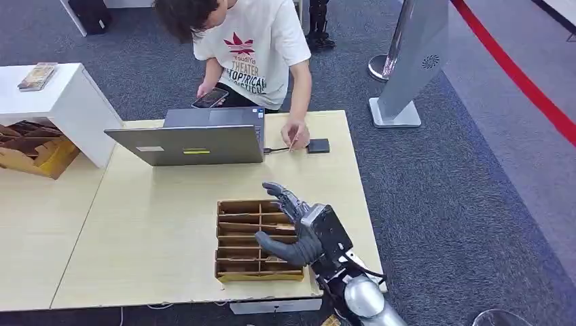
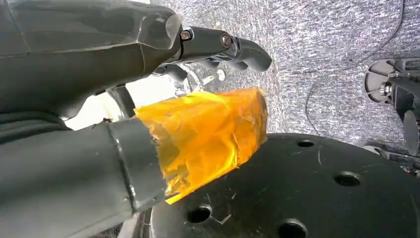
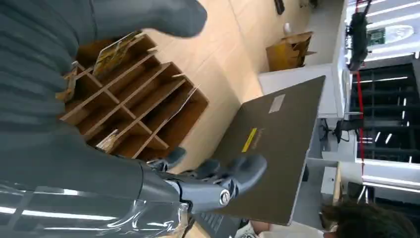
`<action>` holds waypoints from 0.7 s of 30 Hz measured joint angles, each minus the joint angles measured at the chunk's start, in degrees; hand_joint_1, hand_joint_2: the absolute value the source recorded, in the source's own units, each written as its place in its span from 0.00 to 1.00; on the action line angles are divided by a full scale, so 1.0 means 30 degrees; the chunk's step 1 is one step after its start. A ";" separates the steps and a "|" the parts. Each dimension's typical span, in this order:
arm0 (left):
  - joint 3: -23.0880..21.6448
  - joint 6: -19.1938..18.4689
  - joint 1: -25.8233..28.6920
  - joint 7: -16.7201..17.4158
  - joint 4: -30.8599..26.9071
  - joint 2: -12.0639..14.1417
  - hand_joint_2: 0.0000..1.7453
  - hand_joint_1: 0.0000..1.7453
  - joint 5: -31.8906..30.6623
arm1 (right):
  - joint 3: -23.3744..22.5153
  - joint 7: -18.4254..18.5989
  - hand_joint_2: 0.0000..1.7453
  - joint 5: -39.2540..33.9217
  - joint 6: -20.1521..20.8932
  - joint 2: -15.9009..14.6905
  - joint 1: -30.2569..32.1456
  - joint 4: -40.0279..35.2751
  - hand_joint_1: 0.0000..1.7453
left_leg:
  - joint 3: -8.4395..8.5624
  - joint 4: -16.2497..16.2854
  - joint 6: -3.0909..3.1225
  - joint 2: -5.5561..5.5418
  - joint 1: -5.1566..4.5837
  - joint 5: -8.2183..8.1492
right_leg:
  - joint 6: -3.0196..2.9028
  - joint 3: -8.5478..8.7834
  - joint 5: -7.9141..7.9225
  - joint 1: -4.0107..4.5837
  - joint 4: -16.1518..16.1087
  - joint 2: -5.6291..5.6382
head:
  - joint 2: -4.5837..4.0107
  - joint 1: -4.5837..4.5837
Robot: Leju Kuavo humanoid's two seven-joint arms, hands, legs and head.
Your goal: Pass the card to the sensor for recognition and then transmit it.
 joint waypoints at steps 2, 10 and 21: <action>0.0109 0.0000 -0.0003 -0.0007 0.0000 0.0000 0.00 0.00 0.0051 | 0.0146 0.0007 1.00 0.0971 -0.0401 -0.0233 0.0174 -0.0255 1.00 | 0.0000 0.0000 0.0000 0.0000 0.0000 0.0000 | 0.0000 0.0002 -0.0001 0.0000 0.0000 -0.0008 | 0.0000 0.0007; 0.0211 0.0007 0.0006 -0.0095 0.0000 0.0000 0.00 0.00 0.0160 | 0.0386 -0.0080 1.00 0.5042 -0.1931 -0.0750 0.0729 -0.1129 1.00 | -0.0001 0.0000 0.0000 -0.0001 0.0000 0.0001 | 0.0000 0.0003 0.0000 -0.0001 0.0001 -0.0004 | 0.0000 0.0000; 0.0211 -0.0168 -0.0016 -0.0182 0.0000 0.0000 0.00 0.00 0.0153 | 0.1319 0.0561 1.00 1.3253 -0.4072 -0.0991 0.0769 -0.1821 0.21 | -0.0001 -0.0003 0.0000 -0.0001 0.0000 0.0001 | 0.0000 0.0003 0.0000 0.0000 0.0002 -0.0003 | 0.0000 0.0000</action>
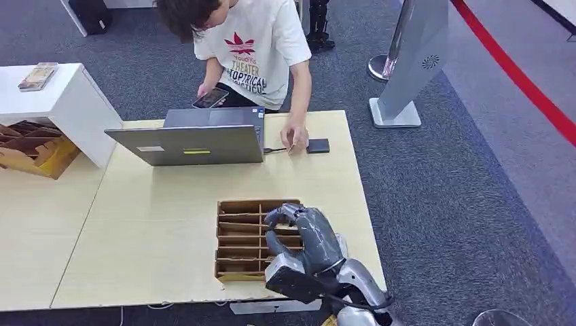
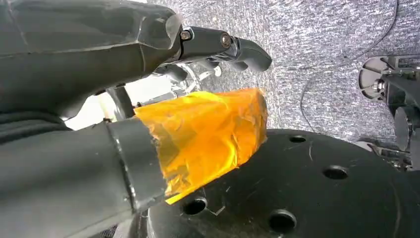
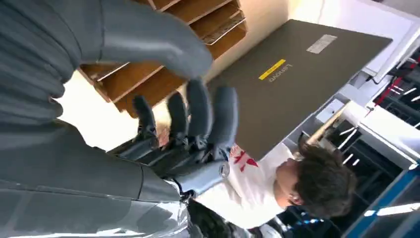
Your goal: Pass the card to the sensor for recognition and then transmit it.
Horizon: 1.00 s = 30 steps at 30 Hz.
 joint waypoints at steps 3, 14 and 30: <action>0.0000 -0.0007 -0.0010 0.0000 0.0000 0.0000 0.00 0.00 -0.0007 | 0.0408 0.0153 1.00 0.0961 -0.0146 0.0000 -0.0196 0.0073 0.41 | -0.0001 -0.0001 0.0000 0.0000 0.0000 0.0000 | 0.0000 0.0001 0.0000 0.0000 0.0000 0.0000 | 0.0000 0.0000; 0.0000 -0.0204 -0.0022 -0.0015 0.0000 0.0000 0.00 0.00 -0.0051 | 0.1617 0.0946 1.00 0.3087 -0.0707 0.0000 -0.1114 0.1231 0.52 | 0.0000 0.0000 0.0000 -0.0002 0.0000 0.0001 | 0.0000 0.0004 0.0001 -0.0001 0.0000 -0.0002 | 0.0000 0.0007; -0.0015 -0.0269 -0.0026 -0.0022 0.0000 0.0000 0.00 0.00 -0.0175 | 0.2076 0.1755 1.00 0.4085 -0.1071 0.0102 -0.2068 0.2906 0.48 | 0.0000 0.0000 0.0000 -0.0003 0.0000 0.0002 | 0.0000 0.0006 0.0002 -0.0001 0.0001 -0.0003 | 0.0000 0.0000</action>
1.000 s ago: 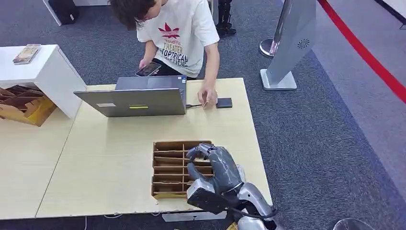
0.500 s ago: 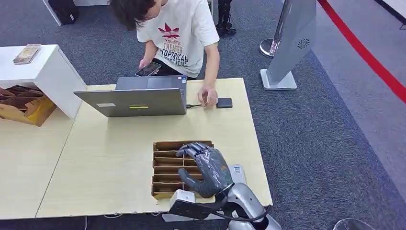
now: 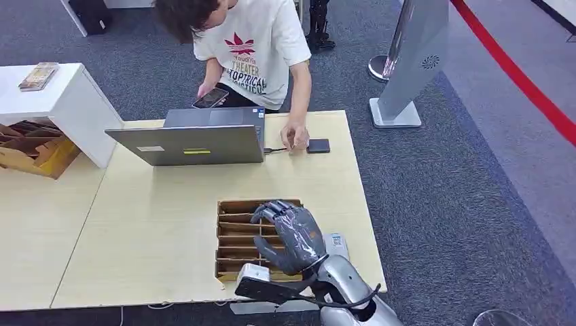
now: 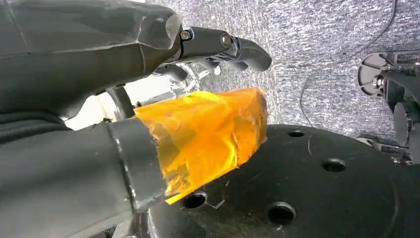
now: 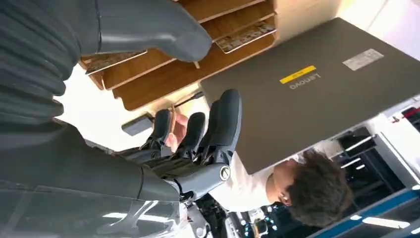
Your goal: Pass the card to the sensor for recognition and then transmit it.
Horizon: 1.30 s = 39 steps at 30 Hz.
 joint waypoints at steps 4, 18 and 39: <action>-0.0007 -0.0022 -0.0004 0.0000 0.0000 0.0000 0.00 0.00 -0.0022 | -0.0007 0.0146 1.00 0.0161 -0.0036 0.0000 -0.0194 0.0490 0.48 | 0.0000 0.0000 0.0000 0.0000 0.0000 0.0000 | 0.0000 -0.0001 0.0000 0.0000 0.0000 0.0000 | 0.0000 0.0000; -0.0015 -0.0022 -0.0004 0.0007 0.0000 0.0000 0.00 0.00 -0.0022 | -0.0350 0.0438 1.00 0.0372 -0.0029 0.0036 -0.0274 0.1298 0.52 | 0.0000 0.0000 0.0000 0.0000 0.0000 0.0000 | 0.0000 -0.0001 0.0000 0.0000 0.0000 -0.0001 | 0.0000 0.0000; -0.0473 0.0043 -0.0013 0.0007 0.0000 0.0000 0.00 0.00 0.0182 | -0.2186 0.0896 1.00 0.1203 -0.0270 0.0175 -0.0238 0.2857 0.48 | 0.0004 0.0001 0.0000 0.0001 0.0000 0.0000 | 0.0000 -0.0002 0.0000 0.0000 -0.0001 0.0002 | 0.0000 0.0000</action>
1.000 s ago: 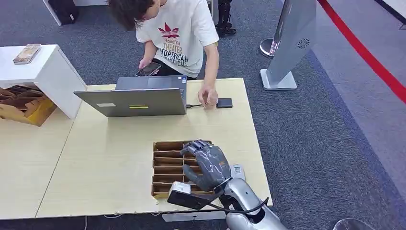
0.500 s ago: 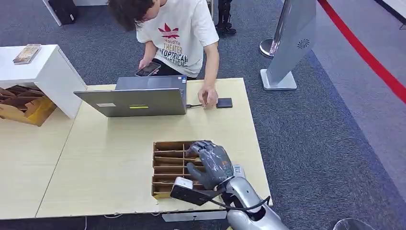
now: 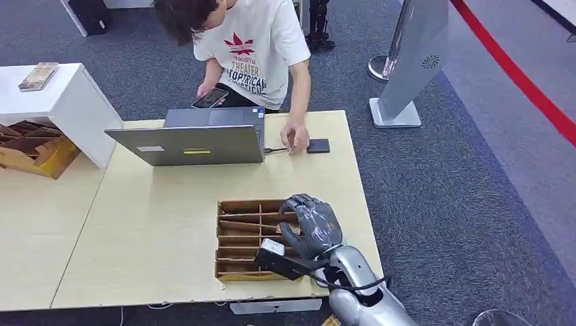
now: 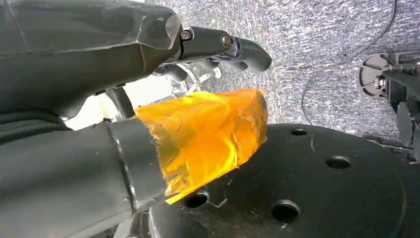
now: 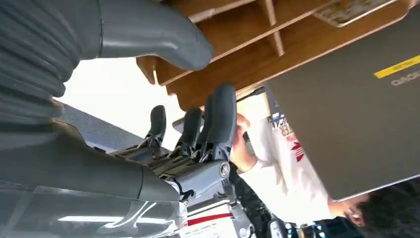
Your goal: Pass the card to the sensor for recognition and then transmit it.
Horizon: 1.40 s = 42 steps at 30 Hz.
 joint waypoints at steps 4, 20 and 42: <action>0.0000 0.0000 0.0000 -0.0007 0.0000 0.0000 0.00 0.00 0.0051 | -0.0226 0.0015 1.00 0.0088 0.0000 0.0007 0.0046 0.0153 0.44 | 0.0003 0.0001 0.0000 0.0000 0.0000 0.0001 | 0.0002 0.0002 0.0004 0.0000 0.0000 0.0000 | 0.0000 0.0000; -0.0015 0.0022 -0.0001 -0.0051 0.0000 0.0000 0.00 0.00 0.0299 | -0.1049 0.0022 1.00 0.0539 -0.0474 0.0015 0.0432 0.0109 0.47 | 0.0001 0.0001 0.0000 0.0001 0.0000 0.0000 | 0.0003 0.0000 0.0005 -0.0001 0.0000 0.0003 | 0.0000 0.0000; -0.0044 0.0000 0.0011 -0.0437 0.0000 -0.0022 0.00 0.00 0.0984 | -0.1799 -0.0932 1.00 -0.0022 -0.1020 -0.0087 0.1501 -0.4299 0.45 | -0.0004 0.0000 0.0000 0.0001 0.0000 0.0000 | 0.0004 -0.0006 0.0004 -0.0001 0.0000 0.0002 | 0.0000 0.0000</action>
